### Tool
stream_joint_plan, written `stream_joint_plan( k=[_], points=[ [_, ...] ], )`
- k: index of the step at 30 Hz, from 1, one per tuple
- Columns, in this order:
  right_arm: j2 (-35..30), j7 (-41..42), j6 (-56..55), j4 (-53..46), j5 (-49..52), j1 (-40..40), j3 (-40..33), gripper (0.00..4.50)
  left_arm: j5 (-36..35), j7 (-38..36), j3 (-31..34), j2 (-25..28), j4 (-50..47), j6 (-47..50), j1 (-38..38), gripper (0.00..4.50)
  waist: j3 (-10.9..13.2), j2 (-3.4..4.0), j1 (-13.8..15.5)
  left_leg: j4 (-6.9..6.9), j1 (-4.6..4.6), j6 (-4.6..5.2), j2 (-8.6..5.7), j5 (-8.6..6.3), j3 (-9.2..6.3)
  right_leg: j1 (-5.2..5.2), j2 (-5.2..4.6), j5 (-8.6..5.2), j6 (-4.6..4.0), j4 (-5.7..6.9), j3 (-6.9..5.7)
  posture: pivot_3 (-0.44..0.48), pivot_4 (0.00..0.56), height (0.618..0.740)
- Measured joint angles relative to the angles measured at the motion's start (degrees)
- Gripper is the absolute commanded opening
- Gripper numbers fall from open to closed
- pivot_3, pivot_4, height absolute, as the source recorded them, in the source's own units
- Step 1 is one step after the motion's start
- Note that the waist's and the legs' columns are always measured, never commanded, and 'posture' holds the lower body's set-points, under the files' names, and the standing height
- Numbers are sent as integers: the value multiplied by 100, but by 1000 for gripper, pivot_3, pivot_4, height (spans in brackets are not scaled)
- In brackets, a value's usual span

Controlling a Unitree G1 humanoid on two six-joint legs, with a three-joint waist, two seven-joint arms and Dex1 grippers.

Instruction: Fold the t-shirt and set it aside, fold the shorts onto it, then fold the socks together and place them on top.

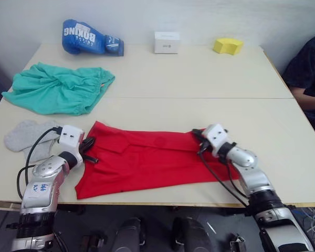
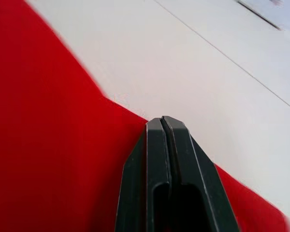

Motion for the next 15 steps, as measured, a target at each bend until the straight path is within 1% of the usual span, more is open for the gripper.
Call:
stream_joint_plan(
  k=[3, 4, 5, 7, 9, 11, 13, 14, 15],
  points=[
    [10, -188, 23, 241, 25, -104, -200, 16, -173, -16, 123, -24, -4, 122, 6, 0, -14, -3, -13, -3, 2, -3, 2, 2, 0, -1, 1, 0, 0, 0, -1, 0, 150, 740],
    [20, -229, 62, 298, 69, -134, -285, 16, -272, -106, 205, -12, -10, 156, 36, 0, -14, -3, -16, -4, 0, -25, 2, 15, 1, -4, 2, 0, -1, -1, -1, 0, 150, 740],
    [61, -257, 131, 322, 135, -166, -376, 16, -423, -296, 303, 59, -32, 176, 131, 0, -14, -3, -18, -7, -3, -26, 2, 16, 1, -6, 2, -1, -1, -2, -2, 0, 150, 740],
    [115, -213, 206, 348, 318, -172, -522, 16, -799, -990, 484, 411, -97, 150, 436, 0, -12, -2, -60, -14, -11, -30, 5, 15, 6, -18, 4, -4, -7, -3, -2, 0, 150, 740],
    [222, 25, 184, 300, 628, -167, -648, 16, -1076, -1769, 644, 899, -112, 46, 694, 0, -6, 1, -100, -17, -19, -33, 9, 16, 6, -26, 10, -9, -14, -4, -6, 0, 150, 740],
    [314, 427, 138, -8, 988, -166, -669, 16, -1308, -2747, 779, 1685, -110, -51, 850, 0, 4, 12, -147, -18, -20, -38, 12, 17, 4, -29, 14, -13, -20, -1, -8, 0, 150, 740],
    [313, 735, 142, -300, 1178, -179, -672, 16, -1417, -3322, 884, 2165, -97, -135, 775, 0, 15, 36, -150, -18, -16, -36, 10, 15, 7, -25, 10, -13, -20, -2, -4, 0, 150, 740],
    [300, 870, 152, -411, 1221, -182, -664, 16, -1432, -3528, 844, 2292, -54, -187, 636, 0, 18, 42, -148, -17, -15, -34, 9, 14, 7, -25, 9, -13, -20, -3, -4, 0, 150, 740],
    [278, 1007, 176, -506, 1231, -203, -612, 16, -1421, -3663, 734, 2289, 47, -300, 327, 0, 22, 48, -118, -16, -16, -32, 6, 14, 2, -22, 6, -13, -20, -2, -6, 0, 150, 740]
  ],
)
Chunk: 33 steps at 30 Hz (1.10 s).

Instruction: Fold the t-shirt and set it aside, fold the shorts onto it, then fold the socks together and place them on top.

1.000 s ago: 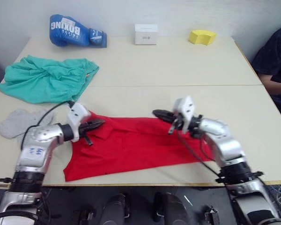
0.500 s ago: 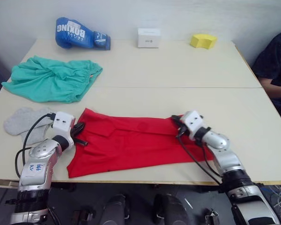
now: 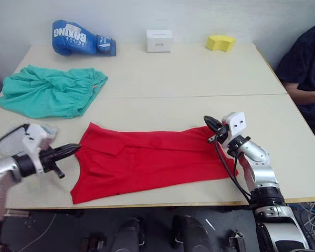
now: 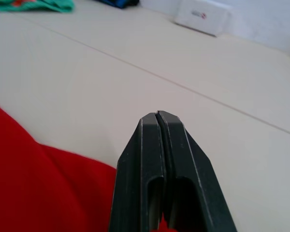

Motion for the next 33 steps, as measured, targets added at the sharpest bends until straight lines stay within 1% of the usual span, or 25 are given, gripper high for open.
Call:
stream_joint_plan(
  k=[1, 2, 3, 6, 8, 11, 14, 16, 19, 21, 24, 26, 27, 28, 29, 31, 33],
  points=[
    [7, 98, 28, -81, -3, -28, 78, 16, 34, -15, -166, -60, 58, -105, -302, 0, 0, 0, 31, 1, -1, 0, 0, 1, -3, -1, -1, 0, 0, -1, -1, 0, 150, 740],
    [27, 187, 88, -182, -25, -63, 192, 16, 149, 18, -427, -230, 202, -287, -715, 0, 0, 0, 65, 1, -1, 1, -1, 1, -1, 1, -2, 2, 1, 1, 0, 0, 150, 740],
    [36, 202, 104, -193, -43, -84, 250, 16, 192, 52, -518, -293, 239, -353, -835, 0, 0, 0, 65, 1, -1, 1, -2, 2, -1, 0, -2, 2, 1, 2, 0, 0, 150, 740],
    [124, 165, 120, -173, -386, -79, 550, 16, 742, 453, -1158, -944, 835, -931, -1664, 0, -2, -5, 103, 0, -4, 4, -5, 5, 4, -1, 2, 3, 3, 5, -2, 0, 150, 740],
    [299, 38, 148, -98, -628, -75, 777, 16, 1071, 638, -1546, -1347, 1165, -1243, -1863, 0, -2, -5, 68, -4, -4, 37, -4, 19, 22, -4, 8, 4, 5, 17, 4, 0, 150, 740],
    [369, -135, 116, 41, -907, -71, 947, 16, 1512, 987, -1934, -1632, 1582, -1486, -1881, 0, -2, -7, -33, -4, -7, 41, -3, 20, 25, -4, 14, 4, 8, 13, 4, 0, 150, 740],
    [336, -330, -38, 150, -1073, 27, 913, 16, 1996, 1750, -1973, -1770, 2028, -1753, -1879, 0, -2, -11, -49, -4, -6, 42, 1, 19, 24, -2, 15, 3, 10, 10, 4, 0, 150, 740],
    [270, -414, -141, 233, -1092, 75, 803, 16, 2176, 2244, -1856, -1811, 2177, -1907, -1834, 0, -4, -14, -36, -1, 0, 43, 1, 18, 20, 4, 11, 3, 10, 9, 2, 0, 150, 740],
    [-2, -410, -171, 375, -944, 185, 465, 16, 2155, 2830, -1428, -1899, 2202, -1900, -1567, 0, -5, -15, -29, 6, 5, 51, -3, 12, 15, 10, -4, 6, 15, 1, 3, 0, 150, 740],
    [-252, -207, -103, 518, -723, 199, 240, 16, 2156, 2964, -1209, -1820, 2204, -1963, -1352, 0, -5, -16, -20, 8, 6, 36, -5, 2, 14, 10, -7, 7, 17, 2, 3, 0, 150, 740],
    [-680, 324, 147, 825, -311, 205, -90, 16, 2048, 2667, -1046, -1567, 2162, -2203, -1032, 0, -5, -15, -21, 6, 8, 27, -5, -2, 14, 8, -8, 8, 17, 2, 3, 0, 150, 740],
    [-977, 748, 217, 994, -125, 191, -243, 16, 1742, 2309, -840, -1489, 2165, -2201, -901, 0, -4, -15, -26, 4, 6, 26, -3, -1, 14, 4, -6, 8, 17, 2, 2, 0, 150, 740],
    [-1056, 1019, 303, 1015, 49, 151, -330, 173, 1480, 2024, -713, -1451, 2136, -2182, -828, 177, -3, -15, -27, 3, 4, 26, -3, -1, 14, 2, -6, 8, 17, 1, 0, 0, 150, 740],
    [-1084, 1212, 394, 1013, 183, 113, -391, 359, 1318, 1810, -672, -1408, 2084, -2149, -798, 367, -3, -15, -38, 3, 3, 25, -1, 0, 14, 1, -5, 8, 17, 2, 1, 0, 150, 740],
    [-1162, 1602, 642, 995, 439, 18, -420, 533, 1005, 1387, -604, -1304, 1849, -2051, -708, 533, 4, -17, -59, 4, 1, 25, 0, 0, 16, 0, -3, 8, 17, 2, 1, 0, 150, 740],
    [-1478, 2437, 1150, 965, 705, -277, -318, 1176, 505, 494, -590, -916, 1205, -1904, -493, 1134, 10, -13, -77, 5, -1, 44, 1, 11, 18, -3, -4, 8, 16, 3, 3, 0, 150, 740],
    [-1764, 3066, 1378, 1093, 634, -861, -80, 1994, 282, -201, -607, -503, 556, -1921, -395, 1840, 10, -7, -76, 4, 5, 36, 1, 6, 21, -2, -5, 7, 15, -2, 5, 0, 150, 740]
  ],
)
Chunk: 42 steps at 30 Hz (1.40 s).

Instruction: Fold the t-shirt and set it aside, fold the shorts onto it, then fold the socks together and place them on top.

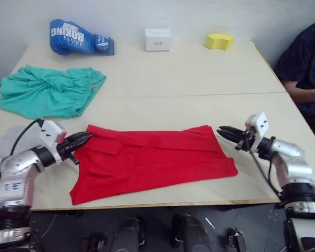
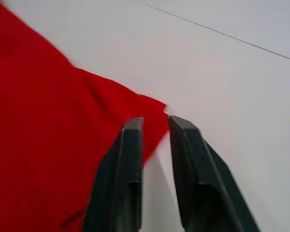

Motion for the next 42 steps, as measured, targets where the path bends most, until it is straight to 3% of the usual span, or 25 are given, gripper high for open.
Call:
stream_joint_plan(
  k=[4, 8, 9, 15, 18, 24, 30, 32, 37, 42],
  points=[
    [16, 516, 98, 673, -556, -979, 663, 3227, -146, -494, -360, -116, -573, -113, 38, 3022, -4, 6, 27, -2, -1, -19, 0, -12, -2, 1, 0, 0, -1, -4, -2, 0, 150, 740],
    [330, 517, -204, 1805, -1258, -1573, 1207, 4500, -266, -651, -555, -285, -643, -33, 35, 4260, -1, 4, 45, 1, -19, 9, -3, 8, 1, -10, 2, 0, -1, -4, -6, 0, 150, 740],
    [424, 474, -353, 2113, -1420, -1746, 1293, 4500, -319, -677, -567, -286, -695, 44, 16, 4464, 0, 5, 38, 1, -20, 12, -5, 9, 6, -10, 2, 0, 0, -3, -4, 0, 150, 740],
    [738, 271, -811, 3436, -2221, -2699, 1684, 4500, -549, -879, -642, -366, -1078, 183, -34, 4464, 0, 5, 20, 3, -13, 14, -6, 11, 12, -10, 3, 0, 0, 1, 3, 0, 150, 740],
    [737, 691, -842, 3591, -2430, -2869, 1804, 3916, -624, -864, -634, -397, -1153, 254, 1, 4500, 0, 5, 22, 4, -10, 12, -3, 12, 9, -7, 5, 0, 0, 5, 2, 0, 150, 740],
    [739, 1634, -671, 3637, -2629, -3011, 1952, 1979, -697, -634, -584, -494, -1512, 354, 262, 4500, 0, 6, 23, 5, -6, 12, -3, 11, 4, -1, 3, 0, 0, 6, 1, 0, 150, 740],
    [836, 1050, -780, 3739, -2820, -3132, 1918, 21, -671, -242, -522, -684, -1523, 319, 275, 4500, 0, 5, 25, 7, -6, 2, -3, 11, 1, -1, 1, 2, -3, 8, 0, 0, 150, 740],
    [892, 531, -787, 3783, -2880, -3200, 1879, 21, -636, -99, -503, -747, -1532, 287, 296, 4500, 0, 5, 9, 7, -6, -21, -3, 2, 3, -2, 1, 4, -7, 9, 2, 0, 150, 740],
    [1075, -1668, -1242, 4000, -3071, -3297, 1641, 21, -538, 426, -369, -1050, -1534, 235, 479, 4500, 0, 6, 5, 1, -8, -31, -3, 10, -1, -7, 4, 5, -8, 11, 0, 0, 150, 740],
    [1406, -2745, -1668, 4183, -3271, -3296, 1616, 21, -397, 740, -395, -1235, -1513, 181, 397, 4500, 0, 6, -1, 1, -9, -1, -3, 27, 2, -6, 6, 5, -8, 12, 1, 0, 150, 740]
  ],
)
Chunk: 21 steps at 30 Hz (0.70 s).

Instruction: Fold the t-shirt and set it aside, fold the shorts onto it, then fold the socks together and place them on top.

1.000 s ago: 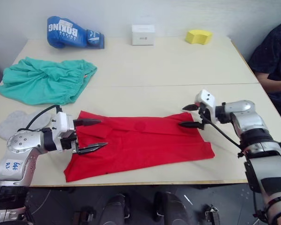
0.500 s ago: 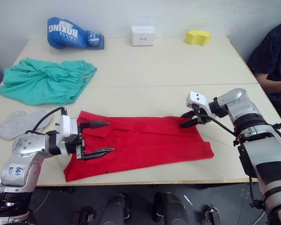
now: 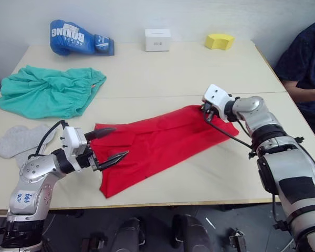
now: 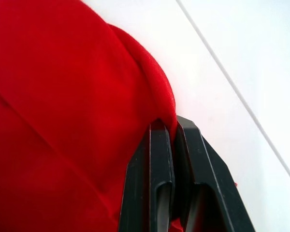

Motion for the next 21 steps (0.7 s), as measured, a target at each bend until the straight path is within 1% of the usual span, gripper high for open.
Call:
stream_joint_plan(
  k=[1, 3, 4, 8, 12, 15, 17, 19, 20, 21],
  points=[
    [32, -216, 17, 49, -82, 0, 37, 21, 38, 39, -23, -17, 22, -6, -37, 4500, 0, 0, 0, 0, 0, 0, 0, 0, 0, 0, 0, 0, 0, 1, 0, 0, 150, 740],
    [48, -431, 20, 142, -151, 1, 39, 527, 78, 92, -46, -19, 40, -8, -103, 4500, 0, 0, 9, 0, -1, 1, 0, 1, 0, 0, 0, 0, 0, 1, 0, 0, 150, 740],
    [47, -361, 20, 149, -109, 0, -23, 705, 98, 94, -51, -19, 46, -8, -137, 4500, 0, 0, 16, 0, -1, 2, 0, 1, 0, 0, 1, 0, 0, -1, 0, 0, 150, 740],
    [11, 125, -100, 70, 191, 22, -361, 2074, 124, 76, -62, -16, 106, -22, -199, 4500, 0, 1, 15, -1, -1, 4, 0, 1, 0, 2, 2, 0, 0, -1, -1, 0, 150, 740],
    [-126, 278, -340, -604, 717, 292, -891, 3484, 147, -2, -60, 0, 345, -64, -194, 4500, 0, 1, 13, -4, -1, 4, 2, 0, -1, 1, 3, 0, 0, -2, -2, 0, 150, 740],
    [-430, 364, -191, -1483, 1132, 704, -1281, 4476, 180, -126, -69, 112, 631, -98, -388, 4500, 0, 0, 43, -3, -2, 4, 2, 0, -5, 2, 2, 0, 0, -4, -5, 0, 150, 740],
    [-651, 459, 255, -2065, 1414, 995, -1521, 4476, 236, -224, -52, 216, 848, -154, -578, 4500, 0, 0, 68, 0, -5, 5, 1, 0, -11, 4, 0, 0, 0, -6, -8, 0, 150, 740],
    [-940, 666, 1186, -3028, 1817, 1496, -1773, 4476, 285, -355, -92, 252, 1165, -242, -872, 4500, 0, 0, 105, 1, -8, 10, -1, -3, -16, 5, -5, 0, 0, -10, -9, 0, 150, 740],
    [-1150, 804, 2026, -3833, 2200, 1923, -1977, 4476, 347, -450, -151, 296, 1428, -306, -1082, 4500, 0, 1, 129, 0, -10, 13, -1, -5, -20, 5, -6, 0, 0, -13, -11, 0, 150, 740],
    [-1275, 877, 2681, -4416, 2495, 2219, -2096, 4476, 403, -526, -179, 360, 1624, -345, -1194, 4500, 0, 1, 133, -2, -10, 14, -1, -8, -21, 5, -6, 0, 0, -16, -12, 0, 150, 740]
  ],
)
